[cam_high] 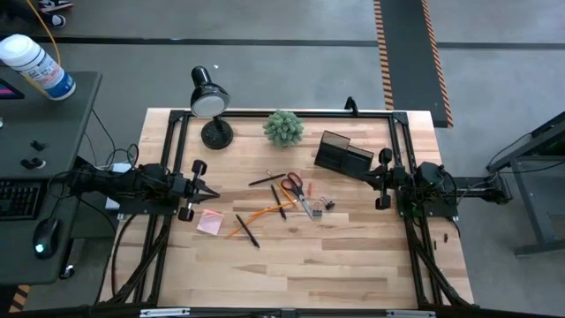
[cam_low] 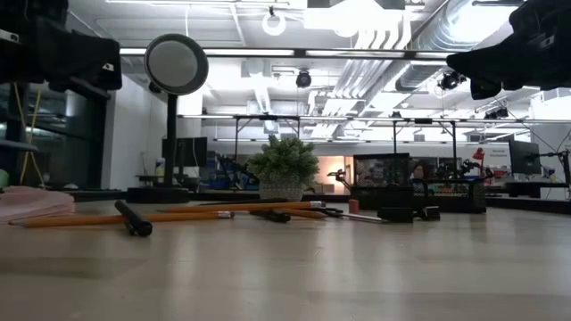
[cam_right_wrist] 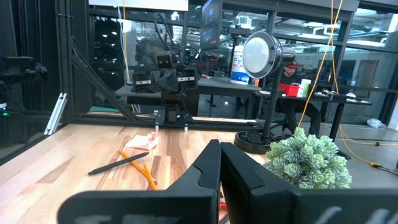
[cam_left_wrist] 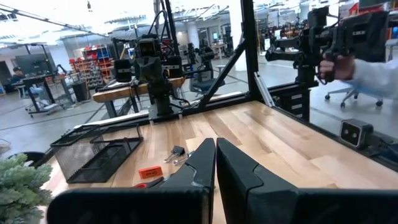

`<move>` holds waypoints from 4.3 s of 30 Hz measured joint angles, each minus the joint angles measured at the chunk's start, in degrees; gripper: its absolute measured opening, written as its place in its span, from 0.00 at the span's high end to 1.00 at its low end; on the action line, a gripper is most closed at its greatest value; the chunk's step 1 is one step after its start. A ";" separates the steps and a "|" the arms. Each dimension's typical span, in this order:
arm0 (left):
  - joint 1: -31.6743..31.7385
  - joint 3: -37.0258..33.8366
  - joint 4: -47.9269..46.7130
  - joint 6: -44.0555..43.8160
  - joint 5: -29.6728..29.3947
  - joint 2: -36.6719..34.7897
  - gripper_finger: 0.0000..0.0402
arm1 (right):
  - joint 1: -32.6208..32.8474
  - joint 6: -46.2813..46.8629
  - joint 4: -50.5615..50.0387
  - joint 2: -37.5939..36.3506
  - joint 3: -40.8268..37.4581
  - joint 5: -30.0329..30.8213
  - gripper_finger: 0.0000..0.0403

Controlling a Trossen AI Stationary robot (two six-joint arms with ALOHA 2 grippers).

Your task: Pick and place office supplies into organizer

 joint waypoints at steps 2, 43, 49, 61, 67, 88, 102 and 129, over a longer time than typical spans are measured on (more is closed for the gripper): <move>-0.02 0.00 -0.03 -2.27 0.26 0.00 0.99 | 0.00 0.00 0.16 -0.01 0.00 -0.32 1.00; 0.00 20.55 -0.16 -0.40 -15.89 11.89 0.94 | -0.05 -8.16 9.32 37.38 24.57 11.45 1.00; -0.02 20.55 -0.35 -0.74 -15.98 11.89 0.94 | -0.05 -5.84 -1.13 45.02 32.01 10.84 1.00; -0.01 20.41 0.11 -8.32 -23.20 19.66 0.94 | -0.03 17.32 -14.01 60.72 34.23 16.89 0.96; 0.00 20.41 2.49 -8.34 -24.02 25.97 0.94 | -0.05 28.06 -12.30 67.80 34.44 16.18 0.80; -0.01 20.41 -1.18 -11.32 -20.64 33.31 0.94 | -0.16 47.14 -38.03 88.34 59.12 13.34 0.66; 0.01 20.41 -3.66 -11.14 -20.83 33.31 0.94 | -0.30 41.11 -46.71 94.14 72.04 12.05 0.66; 0.01 20.41 -5.18 -10.77 -21.01 33.31 0.94 | -4.62 61.57 -53.12 105.34 71.78 2.40 0.66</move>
